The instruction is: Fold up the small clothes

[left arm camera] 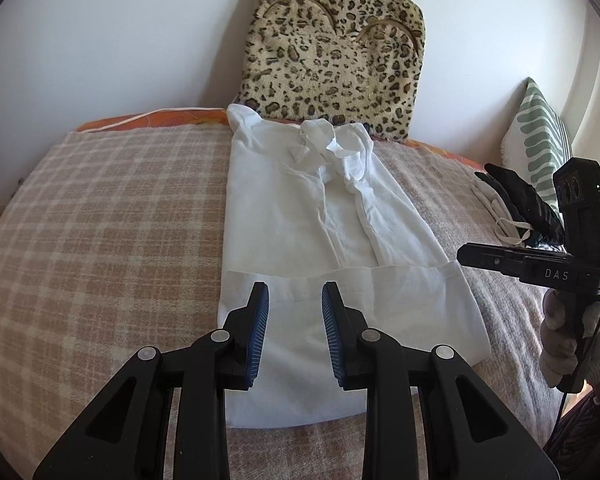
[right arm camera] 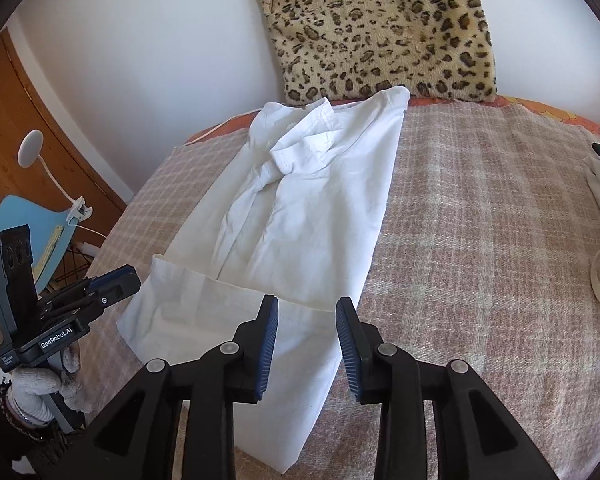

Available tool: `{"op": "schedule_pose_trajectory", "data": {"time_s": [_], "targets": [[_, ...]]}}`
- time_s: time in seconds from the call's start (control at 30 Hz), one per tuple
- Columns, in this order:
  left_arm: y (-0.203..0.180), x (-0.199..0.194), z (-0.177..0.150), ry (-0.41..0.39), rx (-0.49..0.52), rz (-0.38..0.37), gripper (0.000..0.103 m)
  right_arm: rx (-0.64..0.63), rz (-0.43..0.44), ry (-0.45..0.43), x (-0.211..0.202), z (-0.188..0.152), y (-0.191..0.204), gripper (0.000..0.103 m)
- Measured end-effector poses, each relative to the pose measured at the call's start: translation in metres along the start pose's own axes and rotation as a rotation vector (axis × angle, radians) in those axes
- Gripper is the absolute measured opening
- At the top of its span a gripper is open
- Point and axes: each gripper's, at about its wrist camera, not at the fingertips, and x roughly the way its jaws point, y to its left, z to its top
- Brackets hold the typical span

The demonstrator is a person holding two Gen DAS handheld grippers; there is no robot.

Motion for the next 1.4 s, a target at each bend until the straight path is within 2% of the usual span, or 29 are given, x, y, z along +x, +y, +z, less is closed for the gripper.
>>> {"op": "schedule_pose_trajectory", "data": {"time_s": [0.03,0.07,0.13,0.23,0.4,0.63,0.67,0.73,0.93,1.03,1.23,1.33,1.4], "targets": [[-0.002,-0.001,0.002,-0.006,0.0,-0.015,0.03,0.003,0.003,-0.009,-0.001,0.002,-0.001,0.036],[-0.004,-0.002,0.003,-0.008,-0.007,-0.026,0.041,0.009,0.004,-0.019,-0.003,0.004,-0.003,0.036],[-0.006,-0.002,0.008,-0.012,-0.034,-0.062,0.048,0.025,0.003,-0.033,-0.006,0.01,-0.009,0.037],[-0.004,0.0,0.023,-0.002,-0.05,-0.091,0.048,0.055,0.001,-0.046,-0.009,0.019,-0.02,0.037],[0.005,-0.001,0.047,-0.027,-0.064,-0.088,0.048,0.116,0.013,-0.053,-0.013,0.034,-0.045,0.037],[0.011,0.015,0.091,0.002,-0.05,-0.127,0.048,0.15,0.017,-0.043,-0.007,0.061,-0.068,0.037],[0.011,0.017,0.099,0.006,-0.047,-0.135,0.051,0.146,0.019,-0.047,-0.007,0.067,-0.07,0.037],[0.012,0.029,0.117,0.024,-0.044,-0.152,0.059,0.139,0.031,-0.054,-0.004,0.079,-0.074,0.039],[0.001,0.077,0.163,0.055,-0.01,-0.16,0.059,0.15,0.053,-0.066,0.016,0.124,-0.094,0.04],[-0.009,0.106,0.177,0.075,0.017,-0.17,0.059,0.176,0.052,-0.064,0.034,0.147,-0.108,0.04],[-0.022,0.162,0.194,0.119,-0.008,-0.19,0.059,0.21,0.078,-0.047,0.072,0.183,-0.13,0.04],[-0.038,0.186,0.195,0.146,0.071,-0.169,0.059,0.239,0.088,-0.035,0.09,0.194,-0.141,0.04],[-0.047,0.201,0.196,0.158,0.134,-0.113,0.059,0.26,0.101,-0.032,0.101,0.2,-0.148,0.04]]}}
